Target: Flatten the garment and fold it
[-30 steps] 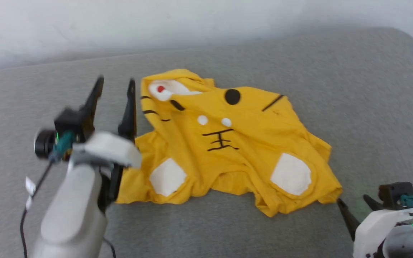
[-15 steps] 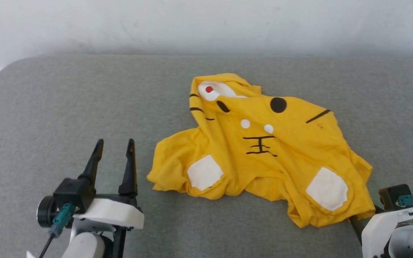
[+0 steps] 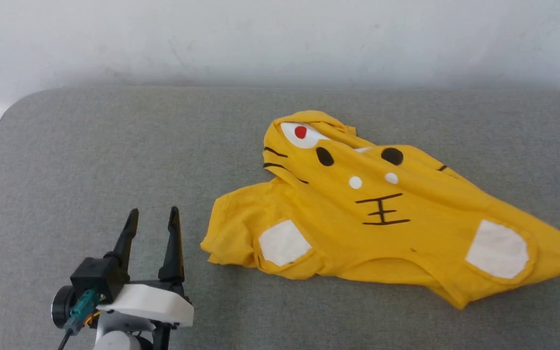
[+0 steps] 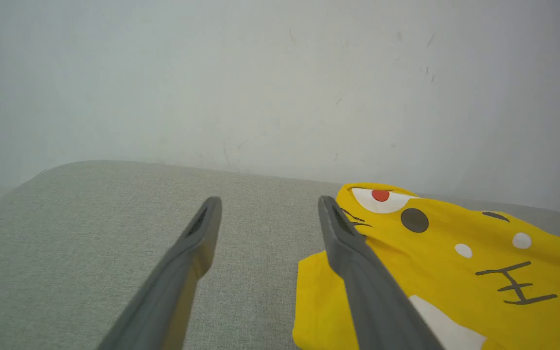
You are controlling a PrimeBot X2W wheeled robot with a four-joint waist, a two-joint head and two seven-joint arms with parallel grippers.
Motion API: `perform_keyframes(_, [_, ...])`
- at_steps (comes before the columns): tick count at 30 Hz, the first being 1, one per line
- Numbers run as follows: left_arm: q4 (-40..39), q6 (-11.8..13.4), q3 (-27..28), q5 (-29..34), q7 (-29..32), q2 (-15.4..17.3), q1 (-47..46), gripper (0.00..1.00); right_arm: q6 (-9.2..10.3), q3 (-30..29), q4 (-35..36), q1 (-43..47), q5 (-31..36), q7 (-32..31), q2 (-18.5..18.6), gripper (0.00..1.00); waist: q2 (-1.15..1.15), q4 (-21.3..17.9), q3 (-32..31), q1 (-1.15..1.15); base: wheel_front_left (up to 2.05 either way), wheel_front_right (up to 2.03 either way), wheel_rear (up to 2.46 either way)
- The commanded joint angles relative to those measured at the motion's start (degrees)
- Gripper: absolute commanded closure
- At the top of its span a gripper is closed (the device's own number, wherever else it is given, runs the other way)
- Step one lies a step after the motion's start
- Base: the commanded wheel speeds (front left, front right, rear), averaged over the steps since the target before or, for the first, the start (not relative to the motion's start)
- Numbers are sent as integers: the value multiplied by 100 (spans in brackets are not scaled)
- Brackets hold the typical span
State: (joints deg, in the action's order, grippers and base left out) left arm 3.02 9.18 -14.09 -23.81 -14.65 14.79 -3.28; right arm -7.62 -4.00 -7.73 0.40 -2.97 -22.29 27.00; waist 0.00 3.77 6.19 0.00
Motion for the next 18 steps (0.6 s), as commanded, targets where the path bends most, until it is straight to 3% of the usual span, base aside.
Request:
perform_keyframes(1, [40,-36,-22,-23,-4,-17,87,0,13,-100,115,77,84,-58,84,100,0,-126,-119,0,0,0,0])
perform_keyframes(8, [213,-119,-182,-64,75,-87,79,0,13,-207,139,429,429,-98,608,100,0,-188,-122,0,0,0,0])
perform_keyframes(9, [250,-137,-215,-78,134,-88,80,0,13,-167,62,432,351,-77,549,62,0,-198,-108,0,0,0,0])
perform_keyframes(10, [284,-151,-241,-98,191,-93,81,0,13,-136,-15,428,262,-67,476,0,0,-207,-99,0,0,0,0])
perform_keyframes(18, [398,-248,-493,-342,1012,-70,250,0,13,93,134,440,-314,173,13,0,0,-357,-228,0,0,0,0])
